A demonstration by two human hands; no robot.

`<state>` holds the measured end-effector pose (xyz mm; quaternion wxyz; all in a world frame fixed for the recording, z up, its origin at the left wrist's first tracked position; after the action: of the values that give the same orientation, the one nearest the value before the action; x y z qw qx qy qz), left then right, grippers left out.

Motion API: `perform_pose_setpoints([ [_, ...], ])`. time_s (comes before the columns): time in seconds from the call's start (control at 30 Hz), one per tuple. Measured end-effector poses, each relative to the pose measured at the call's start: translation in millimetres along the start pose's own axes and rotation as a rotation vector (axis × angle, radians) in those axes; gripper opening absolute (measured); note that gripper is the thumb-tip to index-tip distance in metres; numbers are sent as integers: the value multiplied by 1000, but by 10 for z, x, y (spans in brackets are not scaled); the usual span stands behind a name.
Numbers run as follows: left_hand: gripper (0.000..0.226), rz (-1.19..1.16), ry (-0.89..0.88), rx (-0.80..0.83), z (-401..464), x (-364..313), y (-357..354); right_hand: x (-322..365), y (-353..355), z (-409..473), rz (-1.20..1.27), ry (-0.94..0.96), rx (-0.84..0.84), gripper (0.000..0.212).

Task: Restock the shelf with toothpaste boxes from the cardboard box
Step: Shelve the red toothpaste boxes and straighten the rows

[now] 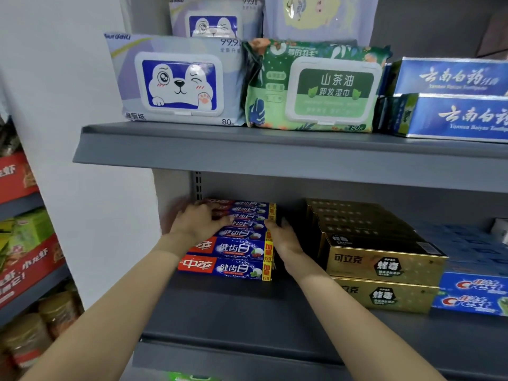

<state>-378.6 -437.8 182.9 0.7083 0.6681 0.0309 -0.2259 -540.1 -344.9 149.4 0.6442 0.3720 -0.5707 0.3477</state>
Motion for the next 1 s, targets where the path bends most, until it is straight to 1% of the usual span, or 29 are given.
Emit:
perform_pose_setpoints([
  [0.07,52,102,-129,-197,-124,-71,31,68,42,-26,-251,234,43,58],
  [0.1,48,115,-191,-232,-189,-110,28,78,37,-45,-410,328,94,61],
  [0.13,45,113,-242,-225,-236,-145,3,71,24,-74,-547,386,143,60],
  [0.17,44,106,-270,-193,-272,-174,-24,68,14,-111,-625,399,179,57],
  [0.23,40,92,-275,-155,-307,-215,-64,101,12,-179,-665,409,201,47],
  [0.3,34,89,-264,-203,-327,-273,-65,189,30,-261,-705,434,186,42],
  [0.37,28,83,-281,-274,-384,-374,-61,324,79,-364,-776,484,154,43],
  [0.47,26,-47,-368,-302,-541,-637,-43,543,304,-561,-859,580,79,41],
  [0.53,28,-125,-427,-298,-675,-876,-1,703,571,-705,-881,596,10,36],
  [0.6,28,-203,-486,-263,-818,-1159,22,806,938,-804,-913,561,-67,33],
  [0.67,28,-228,-557,-162,-959,-1491,2,841,1361,-841,-938,521,-138,30],
  [0.7,29,-205,-590,-100,-1021,-1661,-37,828,1577,-837,-932,492,-166,29],
  [0.73,35,-158,-610,-41,-1076,-1822,-92,799,1780,-831,-909,461,-182,28],
  [0.77,46,-92,-618,10,-1125,-1969,-159,763,1959,-824,-878,436,-186,28],
  [0.83,74,72,-603,86,-1199,-2206,-320,655,2276,-812,-804,385,-154,35],
  [0.9,98,223,-577,111,-1270,-2368,-487,494,2534,-791,-777,304,-28,55],
  [0.93,105,288,-574,105,-1300,-2427,-562,395,2633,-780,-790,246,72,68],
  [1.0,112,370,-555,84,-1333,-2505,-666,234,2748,-770,-848,166,259,91],
])
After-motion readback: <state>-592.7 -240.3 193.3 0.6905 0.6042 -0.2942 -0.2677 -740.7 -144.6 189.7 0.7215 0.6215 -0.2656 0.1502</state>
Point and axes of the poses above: each hand's wrist, its own z-axis towards the middle knuckle, its own y-axis out of the back of the hand, x = y × z, the point moved 3 cm from there along z, towards the middle knuckle, and after that the axes turned 11 degrees about y, right-handed, at the moved point
